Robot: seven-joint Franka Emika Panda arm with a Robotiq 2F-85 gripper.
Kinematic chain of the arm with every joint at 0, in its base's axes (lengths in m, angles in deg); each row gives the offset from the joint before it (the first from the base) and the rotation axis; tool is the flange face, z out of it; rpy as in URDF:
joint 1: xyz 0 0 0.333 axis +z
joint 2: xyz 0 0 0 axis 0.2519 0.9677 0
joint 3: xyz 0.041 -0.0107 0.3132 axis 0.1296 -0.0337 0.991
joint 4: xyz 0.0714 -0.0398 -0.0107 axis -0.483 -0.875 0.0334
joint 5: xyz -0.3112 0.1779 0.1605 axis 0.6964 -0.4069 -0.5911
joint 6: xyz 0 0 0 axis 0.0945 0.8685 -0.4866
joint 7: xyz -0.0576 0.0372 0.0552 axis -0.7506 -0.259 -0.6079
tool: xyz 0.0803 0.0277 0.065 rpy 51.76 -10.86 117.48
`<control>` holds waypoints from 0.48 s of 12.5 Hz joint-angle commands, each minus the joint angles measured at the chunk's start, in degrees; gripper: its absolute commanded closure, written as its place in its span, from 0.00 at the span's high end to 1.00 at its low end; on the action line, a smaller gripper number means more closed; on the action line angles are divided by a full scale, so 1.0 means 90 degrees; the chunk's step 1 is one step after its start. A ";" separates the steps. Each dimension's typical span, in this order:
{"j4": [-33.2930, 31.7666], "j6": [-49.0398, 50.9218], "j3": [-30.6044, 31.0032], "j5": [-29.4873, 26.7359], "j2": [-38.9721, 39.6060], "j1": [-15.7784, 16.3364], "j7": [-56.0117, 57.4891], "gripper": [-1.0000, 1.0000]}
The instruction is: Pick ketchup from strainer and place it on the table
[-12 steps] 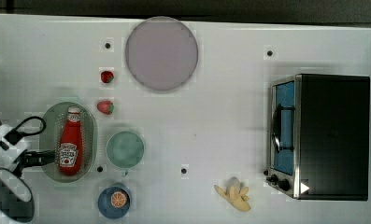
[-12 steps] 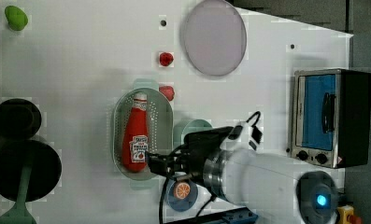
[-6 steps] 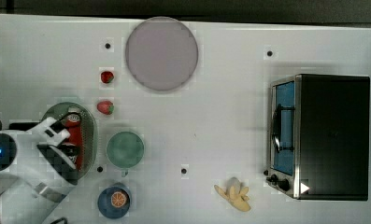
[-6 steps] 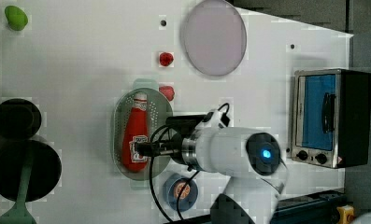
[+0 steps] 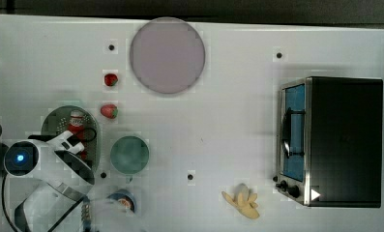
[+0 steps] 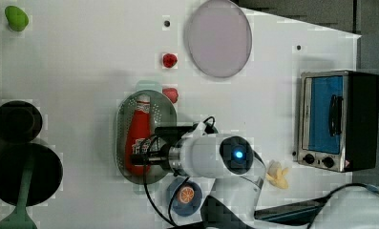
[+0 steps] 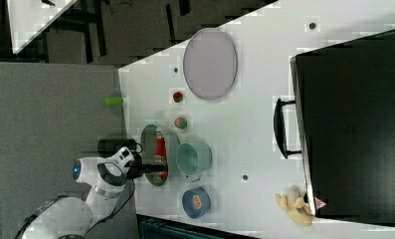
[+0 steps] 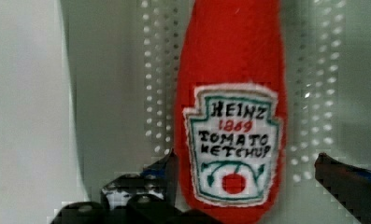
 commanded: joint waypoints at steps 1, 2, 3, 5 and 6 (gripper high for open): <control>0.0151 -0.0229 -0.0123 0.0506 0.0141 0.0120 -0.0749 0.96; 0.0154 -0.0251 -0.0167 0.0588 0.0214 0.0148 -0.0749 0.84; 0.0153 -0.0262 -0.0167 0.0591 0.0256 0.0154 -0.0750 0.71; 0.0183 -0.0273 -0.0128 0.0587 0.0198 0.0140 -0.0750 0.59; 0.0190 -0.0255 -0.0079 0.0573 0.0121 0.0126 -0.0750 0.59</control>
